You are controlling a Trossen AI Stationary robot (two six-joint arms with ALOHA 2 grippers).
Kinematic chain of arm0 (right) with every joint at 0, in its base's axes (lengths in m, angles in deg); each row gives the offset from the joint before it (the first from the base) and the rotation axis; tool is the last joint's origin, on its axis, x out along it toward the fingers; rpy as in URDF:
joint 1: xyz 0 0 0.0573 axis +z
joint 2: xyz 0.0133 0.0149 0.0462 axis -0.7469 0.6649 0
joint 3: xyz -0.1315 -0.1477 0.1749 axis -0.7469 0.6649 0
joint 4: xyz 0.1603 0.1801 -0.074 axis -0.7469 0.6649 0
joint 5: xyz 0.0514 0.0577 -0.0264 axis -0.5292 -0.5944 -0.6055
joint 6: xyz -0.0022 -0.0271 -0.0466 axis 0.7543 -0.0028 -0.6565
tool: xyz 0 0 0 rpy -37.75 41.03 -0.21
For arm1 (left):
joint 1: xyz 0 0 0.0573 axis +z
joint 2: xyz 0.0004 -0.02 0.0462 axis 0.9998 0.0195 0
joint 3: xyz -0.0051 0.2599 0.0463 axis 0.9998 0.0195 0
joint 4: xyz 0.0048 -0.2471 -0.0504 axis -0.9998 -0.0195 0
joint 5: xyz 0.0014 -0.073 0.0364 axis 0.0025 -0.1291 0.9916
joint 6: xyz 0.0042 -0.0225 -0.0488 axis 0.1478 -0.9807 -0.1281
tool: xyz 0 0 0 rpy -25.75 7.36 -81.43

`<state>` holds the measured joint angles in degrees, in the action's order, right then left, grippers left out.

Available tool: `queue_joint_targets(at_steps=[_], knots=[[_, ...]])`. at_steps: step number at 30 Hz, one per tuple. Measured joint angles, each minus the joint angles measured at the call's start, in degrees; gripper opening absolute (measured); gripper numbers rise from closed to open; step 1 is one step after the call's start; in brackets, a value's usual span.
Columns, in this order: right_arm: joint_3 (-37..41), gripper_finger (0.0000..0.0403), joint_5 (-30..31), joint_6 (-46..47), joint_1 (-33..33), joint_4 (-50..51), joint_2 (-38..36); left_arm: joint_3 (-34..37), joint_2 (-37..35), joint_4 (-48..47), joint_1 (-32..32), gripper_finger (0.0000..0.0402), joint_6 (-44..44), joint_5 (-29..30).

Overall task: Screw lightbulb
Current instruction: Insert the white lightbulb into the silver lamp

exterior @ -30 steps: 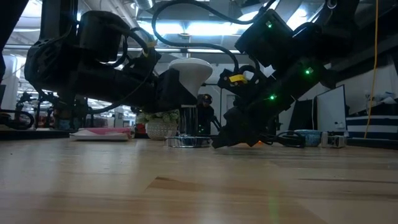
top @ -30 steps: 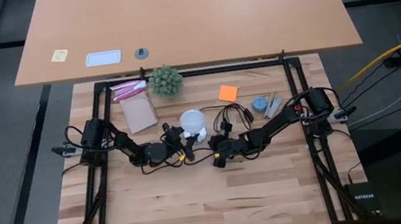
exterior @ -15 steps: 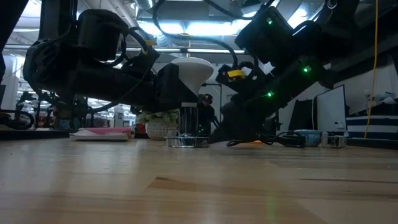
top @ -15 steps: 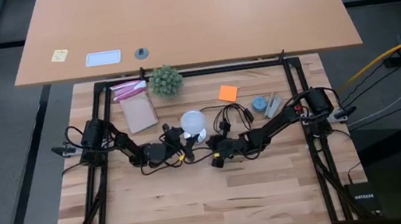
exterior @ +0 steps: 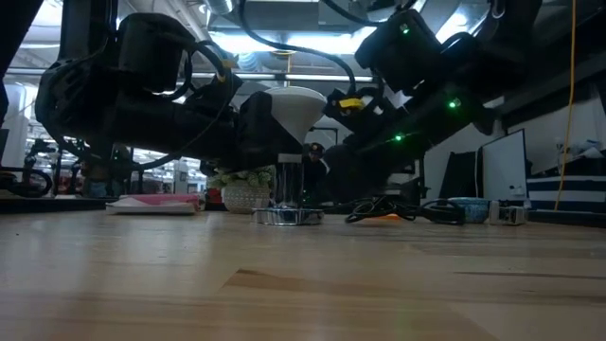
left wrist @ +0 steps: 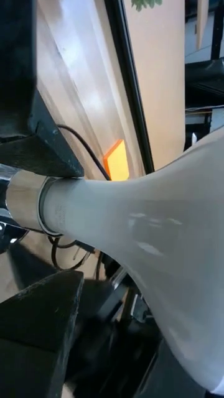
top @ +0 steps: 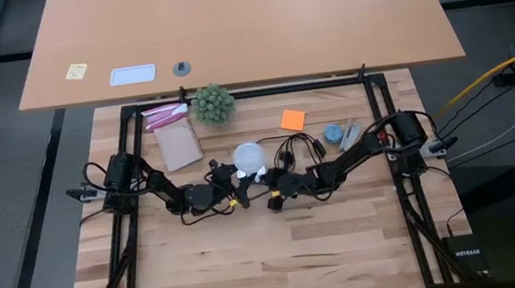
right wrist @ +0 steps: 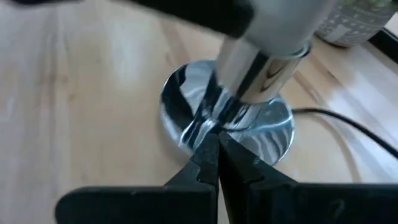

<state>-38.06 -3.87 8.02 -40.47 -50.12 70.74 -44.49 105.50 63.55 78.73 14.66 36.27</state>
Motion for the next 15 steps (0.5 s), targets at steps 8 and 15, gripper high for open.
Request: queue_joint_targets(at_steps=[8, 15], knots=[[0.0, 0.0008, -4.43, 0.12, -4.34, -0.91, 0.0, 0.0, 0.0, 0.0, 0.0, 0.0246, 0.01, -0.02], [0.0, 0.0008, -6.17, 0.32, -4.92, -0.94, 0.6, -0.02, -0.02, 0.0, 0.0, 0.0246, 0.03, -0.04]])
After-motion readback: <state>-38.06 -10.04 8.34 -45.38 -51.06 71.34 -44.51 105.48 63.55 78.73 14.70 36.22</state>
